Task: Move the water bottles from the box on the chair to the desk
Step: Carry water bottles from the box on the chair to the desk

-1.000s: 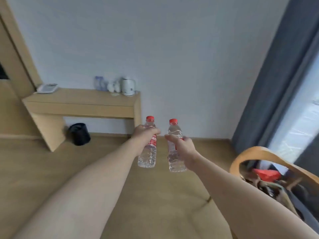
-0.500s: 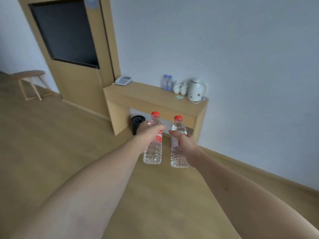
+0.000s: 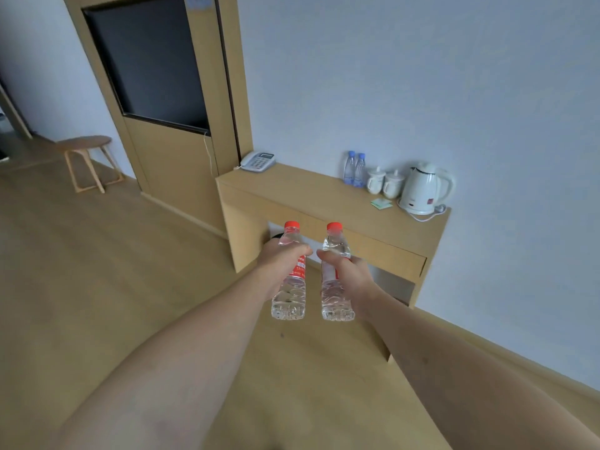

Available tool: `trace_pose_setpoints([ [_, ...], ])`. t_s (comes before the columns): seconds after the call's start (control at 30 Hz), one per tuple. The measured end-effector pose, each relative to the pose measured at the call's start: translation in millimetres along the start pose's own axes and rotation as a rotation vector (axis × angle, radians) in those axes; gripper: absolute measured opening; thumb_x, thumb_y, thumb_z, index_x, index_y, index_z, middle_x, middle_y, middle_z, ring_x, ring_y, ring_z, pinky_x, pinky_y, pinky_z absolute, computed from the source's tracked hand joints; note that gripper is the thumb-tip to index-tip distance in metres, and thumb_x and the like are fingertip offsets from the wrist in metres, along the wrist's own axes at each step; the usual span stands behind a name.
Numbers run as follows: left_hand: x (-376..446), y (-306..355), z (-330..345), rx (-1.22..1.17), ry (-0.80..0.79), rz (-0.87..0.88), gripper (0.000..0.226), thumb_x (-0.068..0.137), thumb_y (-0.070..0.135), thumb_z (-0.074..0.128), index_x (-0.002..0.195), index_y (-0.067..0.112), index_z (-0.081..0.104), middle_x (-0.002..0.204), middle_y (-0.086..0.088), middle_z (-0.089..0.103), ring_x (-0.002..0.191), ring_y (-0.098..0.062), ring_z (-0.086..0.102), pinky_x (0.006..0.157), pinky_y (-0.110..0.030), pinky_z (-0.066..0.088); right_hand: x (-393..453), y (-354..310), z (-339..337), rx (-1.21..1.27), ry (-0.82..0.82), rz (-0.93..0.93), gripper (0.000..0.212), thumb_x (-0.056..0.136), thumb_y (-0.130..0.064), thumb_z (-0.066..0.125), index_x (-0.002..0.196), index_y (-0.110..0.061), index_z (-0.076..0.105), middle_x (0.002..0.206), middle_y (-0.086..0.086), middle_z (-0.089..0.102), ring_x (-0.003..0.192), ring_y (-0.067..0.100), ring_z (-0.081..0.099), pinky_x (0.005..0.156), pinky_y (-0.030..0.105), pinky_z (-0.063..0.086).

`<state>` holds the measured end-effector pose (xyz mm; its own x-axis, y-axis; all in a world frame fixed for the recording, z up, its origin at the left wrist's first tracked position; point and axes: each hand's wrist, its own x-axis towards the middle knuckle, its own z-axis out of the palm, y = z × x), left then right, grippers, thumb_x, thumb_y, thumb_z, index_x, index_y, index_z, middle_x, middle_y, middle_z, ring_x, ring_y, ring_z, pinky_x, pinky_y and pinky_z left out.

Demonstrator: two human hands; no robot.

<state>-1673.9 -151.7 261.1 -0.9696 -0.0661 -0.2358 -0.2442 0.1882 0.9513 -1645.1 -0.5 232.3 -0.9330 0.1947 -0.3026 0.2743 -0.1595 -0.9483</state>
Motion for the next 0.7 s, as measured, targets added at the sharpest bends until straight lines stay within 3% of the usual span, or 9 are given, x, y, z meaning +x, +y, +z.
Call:
trace_pose_setpoints([
  [0.1, 63, 18, 0, 0.006, -0.052, -0.015, 0.024, 0.080, 0.025, 0.080, 0.097, 0.023, 0.063, 0.096, -0.009, 0.071, 0.077, -0.022, 0.070, 0.063, -0.031, 0.057, 55, -22, 18, -0.003, 0.026, -0.017, 0.031, 0.072, -0.039, 0.085, 0.088, -0.016, 0.072, 0.055, -0.003, 0.065, 0.047, 0.020, 0.061, 0.045, 0.026, 0.049],
  [0.2, 121, 40, 0, 0.012, -0.075, -0.020, 0.033, 0.080, 0.024, 0.082, 0.106, 0.016, 0.064, 0.102, -0.014, 0.072, 0.088, -0.031, 0.074, 0.073, -0.041, 0.062, 103, -46, 32, -0.011, 0.021, -0.032, 0.026, 0.078, -0.035, 0.083, 0.091, -0.016, 0.071, 0.054, -0.006, 0.066, 0.045, 0.014, 0.062, 0.044, 0.022, 0.049],
  [0.3, 170, 59, 2, -0.005, -0.110, -0.006, 0.037, 0.081, 0.024, 0.082, 0.112, 0.014, 0.065, 0.103, -0.016, 0.073, 0.092, -0.034, 0.074, 0.067, -0.036, 0.059, 148, -65, 42, -0.005, 0.041, -0.015, 0.034, 0.080, -0.037, 0.082, 0.100, -0.013, 0.068, 0.058, -0.004, 0.067, 0.048, 0.017, 0.063, 0.048, 0.026, 0.051],
  [0.43, 229, 67, 7, 0.015, -0.143, -0.024, 0.038, 0.079, 0.027, 0.082, 0.111, 0.016, 0.066, 0.101, -0.012, 0.072, 0.090, -0.030, 0.073, 0.069, -0.035, 0.057, 206, -76, 54, -0.010, 0.060, 0.014, 0.045, 0.080, -0.038, 0.082, 0.111, -0.010, 0.066, 0.081, 0.007, 0.068, 0.058, 0.021, 0.068, 0.055, 0.031, 0.054],
  [0.7, 381, 77, 31, 0.063, -0.114, -0.034, 0.037, 0.076, 0.031, 0.082, 0.107, 0.019, 0.066, 0.095, -0.007, 0.072, 0.080, -0.023, 0.072, 0.060, -0.029, 0.051, 361, -92, 69, -0.022, 0.055, 0.022, 0.049, 0.078, -0.039, 0.085, 0.110, -0.008, 0.065, 0.082, 0.008, 0.067, 0.060, 0.024, 0.068, 0.058, 0.033, 0.054],
])
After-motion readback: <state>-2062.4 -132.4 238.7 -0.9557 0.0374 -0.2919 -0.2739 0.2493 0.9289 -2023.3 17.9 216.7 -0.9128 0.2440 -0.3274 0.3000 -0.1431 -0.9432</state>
